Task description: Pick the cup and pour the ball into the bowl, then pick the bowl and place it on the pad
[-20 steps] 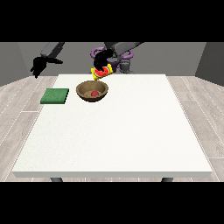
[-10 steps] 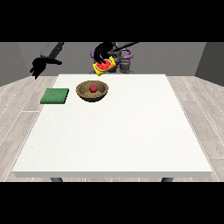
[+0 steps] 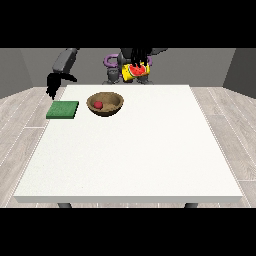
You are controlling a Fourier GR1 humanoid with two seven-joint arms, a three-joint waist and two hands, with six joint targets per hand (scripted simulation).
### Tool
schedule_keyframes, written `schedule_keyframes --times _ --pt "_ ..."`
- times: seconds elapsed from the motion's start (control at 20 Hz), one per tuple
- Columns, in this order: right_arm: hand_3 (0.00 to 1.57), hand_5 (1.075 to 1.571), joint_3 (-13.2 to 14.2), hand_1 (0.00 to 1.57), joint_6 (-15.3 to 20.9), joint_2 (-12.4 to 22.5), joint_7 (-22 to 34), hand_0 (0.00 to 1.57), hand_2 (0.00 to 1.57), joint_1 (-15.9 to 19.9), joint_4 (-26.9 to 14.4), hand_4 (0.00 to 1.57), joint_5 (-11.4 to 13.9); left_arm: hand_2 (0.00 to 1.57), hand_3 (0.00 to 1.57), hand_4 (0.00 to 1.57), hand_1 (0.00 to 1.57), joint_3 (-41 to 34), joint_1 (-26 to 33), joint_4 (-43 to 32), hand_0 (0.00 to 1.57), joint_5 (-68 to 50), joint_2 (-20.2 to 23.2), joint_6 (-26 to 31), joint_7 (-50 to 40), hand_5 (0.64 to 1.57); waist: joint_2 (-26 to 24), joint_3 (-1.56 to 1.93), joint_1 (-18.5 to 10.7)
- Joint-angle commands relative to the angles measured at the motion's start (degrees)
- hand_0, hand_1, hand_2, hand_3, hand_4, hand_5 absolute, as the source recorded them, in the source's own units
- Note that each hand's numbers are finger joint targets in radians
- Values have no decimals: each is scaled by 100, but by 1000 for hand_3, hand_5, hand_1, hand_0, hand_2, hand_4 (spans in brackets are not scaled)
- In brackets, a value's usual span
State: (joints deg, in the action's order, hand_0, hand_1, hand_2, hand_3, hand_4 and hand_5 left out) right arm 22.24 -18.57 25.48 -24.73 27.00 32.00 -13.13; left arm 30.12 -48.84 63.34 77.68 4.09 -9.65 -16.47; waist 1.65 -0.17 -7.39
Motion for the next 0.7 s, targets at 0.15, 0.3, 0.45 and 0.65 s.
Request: schedule_keyframes --times 0.15,0.3,0.45,0.65 --pt "0 1556 118 0 240 -26 90 0 0 252 155 411 -133 1571 1555 925 859 -1519 572 449 859 -2018 165 -565 804 1555 577 -2 -323" --pt "0 1565 94 0 464 -273 -51 0 0 317 250 225 -121 1571 1243 907 1244 -2145 646 659 1244 -3106 -138 -717 1196 1546 997 -18 -380" --pt "0 1569 91 0 386 -406 56 0 0 444 334 305 -232 1089 905 821 1081 -2477 855 685 1081 -3968 -140 -497 1858 1549 1210 -5 -366" --pt "0 1570 -100 0 460 -626 214 0 0 694 666 393 -198 0 0 832 287 -3131 804 413 287 -4976 -396 -531 2403 1559 1546 -8 83"
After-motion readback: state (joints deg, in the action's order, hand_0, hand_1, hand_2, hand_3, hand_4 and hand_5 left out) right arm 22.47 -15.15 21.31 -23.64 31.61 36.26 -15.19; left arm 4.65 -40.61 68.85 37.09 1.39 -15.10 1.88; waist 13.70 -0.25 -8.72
